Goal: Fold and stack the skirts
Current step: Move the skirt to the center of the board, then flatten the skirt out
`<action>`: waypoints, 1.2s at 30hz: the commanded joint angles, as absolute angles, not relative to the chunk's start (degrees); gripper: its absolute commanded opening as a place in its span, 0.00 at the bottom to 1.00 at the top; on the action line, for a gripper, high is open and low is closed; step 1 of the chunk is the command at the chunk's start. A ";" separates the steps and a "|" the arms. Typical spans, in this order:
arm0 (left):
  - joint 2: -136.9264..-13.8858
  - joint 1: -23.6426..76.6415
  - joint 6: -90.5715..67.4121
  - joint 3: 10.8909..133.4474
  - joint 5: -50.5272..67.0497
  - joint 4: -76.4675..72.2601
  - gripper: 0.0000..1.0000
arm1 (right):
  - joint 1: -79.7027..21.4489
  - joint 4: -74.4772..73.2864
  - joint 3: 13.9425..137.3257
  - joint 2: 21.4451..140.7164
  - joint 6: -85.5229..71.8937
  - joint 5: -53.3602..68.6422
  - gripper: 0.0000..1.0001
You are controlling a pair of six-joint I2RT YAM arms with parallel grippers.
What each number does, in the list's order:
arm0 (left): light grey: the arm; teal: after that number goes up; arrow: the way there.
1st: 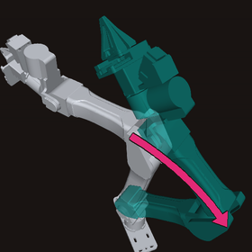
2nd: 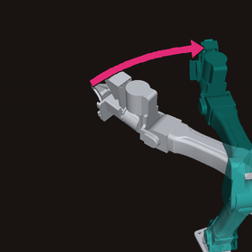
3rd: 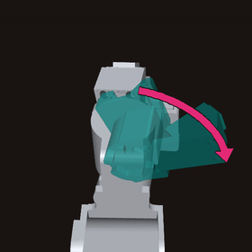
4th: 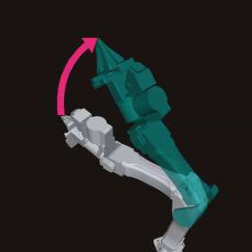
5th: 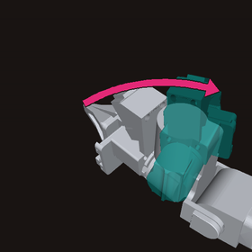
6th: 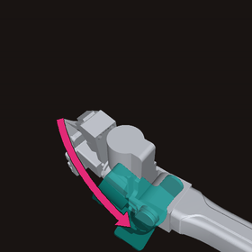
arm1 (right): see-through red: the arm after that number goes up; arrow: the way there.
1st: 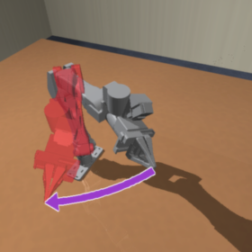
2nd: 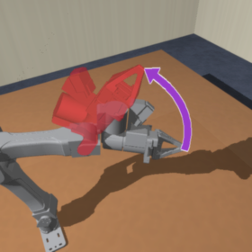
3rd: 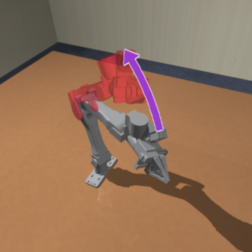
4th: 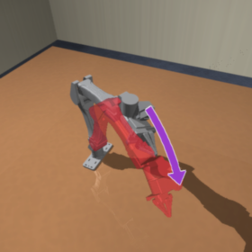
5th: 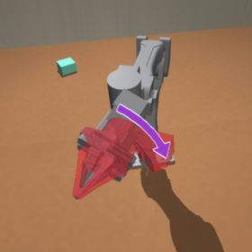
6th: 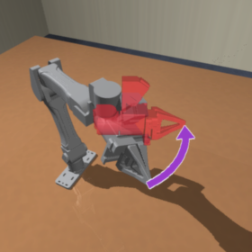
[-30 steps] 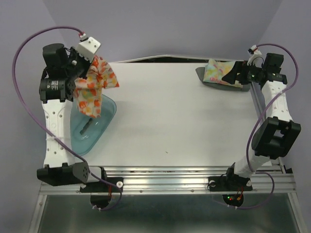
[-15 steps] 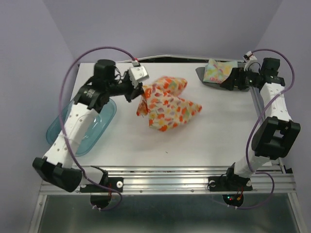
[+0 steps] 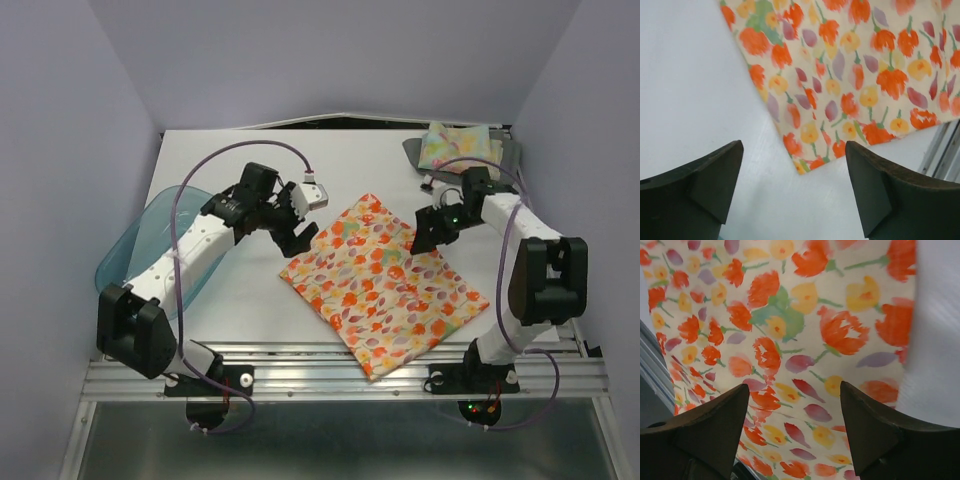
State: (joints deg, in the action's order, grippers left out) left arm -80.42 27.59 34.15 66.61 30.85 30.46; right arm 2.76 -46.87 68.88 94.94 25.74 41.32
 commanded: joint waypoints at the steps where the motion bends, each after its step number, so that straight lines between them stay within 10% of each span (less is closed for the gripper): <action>1: -84.28 27.51 30.16 68.38 24.10 25.77 0.88 | -3.16 -42.99 65.31 92.98 24.44 32.53 0.74; 13: -88.15 27.16 27.33 64.42 21.36 21.61 0.58 | -5.53 -30.06 75.91 116.58 16.53 22.42 0.38; 25: -83.24 25.32 31.20 59.41 19.25 23.38 0.68 | -10.20 -37.34 117.15 129.39 11.79 26.55 0.58; 36: -86.03 22.85 16.70 63.71 25.93 12.84 0.73 | -6.86 -42.18 81.95 102.06 12.13 21.01 0.58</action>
